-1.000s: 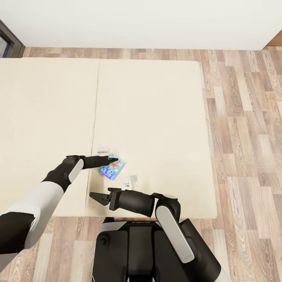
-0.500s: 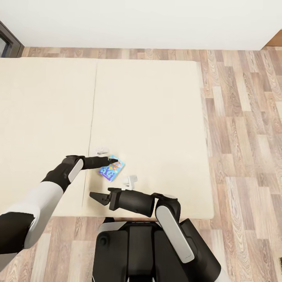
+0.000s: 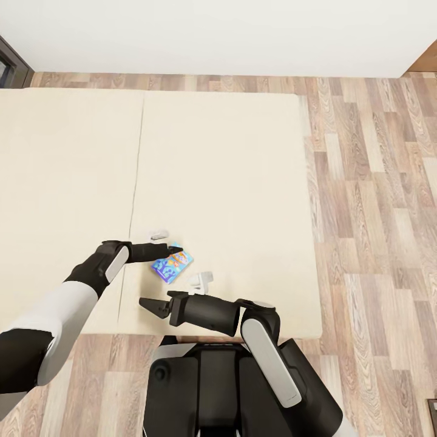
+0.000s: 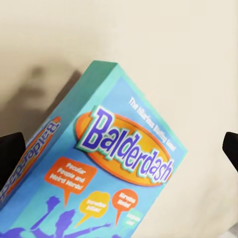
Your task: Put all the toys in the child's room - the three board games (two on the bed and one on the table), the two jigsaw puzzles on the table, and the tennis ball on the table - inside the toy box on the table in the child's room.
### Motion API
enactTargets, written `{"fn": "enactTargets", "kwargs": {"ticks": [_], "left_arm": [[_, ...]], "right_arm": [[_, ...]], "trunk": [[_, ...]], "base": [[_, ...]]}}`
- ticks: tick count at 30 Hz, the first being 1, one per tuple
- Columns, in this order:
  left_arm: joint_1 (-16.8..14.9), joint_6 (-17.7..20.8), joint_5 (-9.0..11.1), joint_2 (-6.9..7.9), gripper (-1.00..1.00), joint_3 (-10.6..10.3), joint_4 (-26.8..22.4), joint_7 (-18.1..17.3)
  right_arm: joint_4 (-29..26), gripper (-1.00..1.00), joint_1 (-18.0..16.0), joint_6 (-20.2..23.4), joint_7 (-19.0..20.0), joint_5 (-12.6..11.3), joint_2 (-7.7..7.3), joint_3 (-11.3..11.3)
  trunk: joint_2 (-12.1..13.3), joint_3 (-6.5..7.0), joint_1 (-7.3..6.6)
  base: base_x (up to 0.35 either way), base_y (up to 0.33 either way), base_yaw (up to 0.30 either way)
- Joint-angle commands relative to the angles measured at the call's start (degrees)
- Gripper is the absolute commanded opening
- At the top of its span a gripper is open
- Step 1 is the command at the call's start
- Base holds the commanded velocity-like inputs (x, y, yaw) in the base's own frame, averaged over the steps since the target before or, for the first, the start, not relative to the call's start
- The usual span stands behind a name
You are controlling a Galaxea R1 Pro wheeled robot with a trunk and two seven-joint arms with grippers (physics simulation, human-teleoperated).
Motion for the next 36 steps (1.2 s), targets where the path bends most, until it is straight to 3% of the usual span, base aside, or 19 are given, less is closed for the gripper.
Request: {"fn": "enactTargets", "kwargs": {"ticks": [1, 36], "left_arm": [[0.0, 0.4, 0.4, 0.07, 1.0, -0.3, -0.1, 0.1], [0.0, 0.4, 0.4, 0.29, 1.0, -0.2, -0.1, 0.1]], "right_arm": [[0.0, 1.0, 0.0, 0.2, 0.2, 0.2, 0.05, -0.1], [0.0, 1.0, 0.0, 0.2, 0.2, 0.2, 0.06, -0.1]], "trunk": [[-0.1, -0.06, 0.03], [-0.1, -0.06, 0.03]], "base": [[0.0, -0.003, 0.0], [-0.05, -0.026, 0.0]]}}
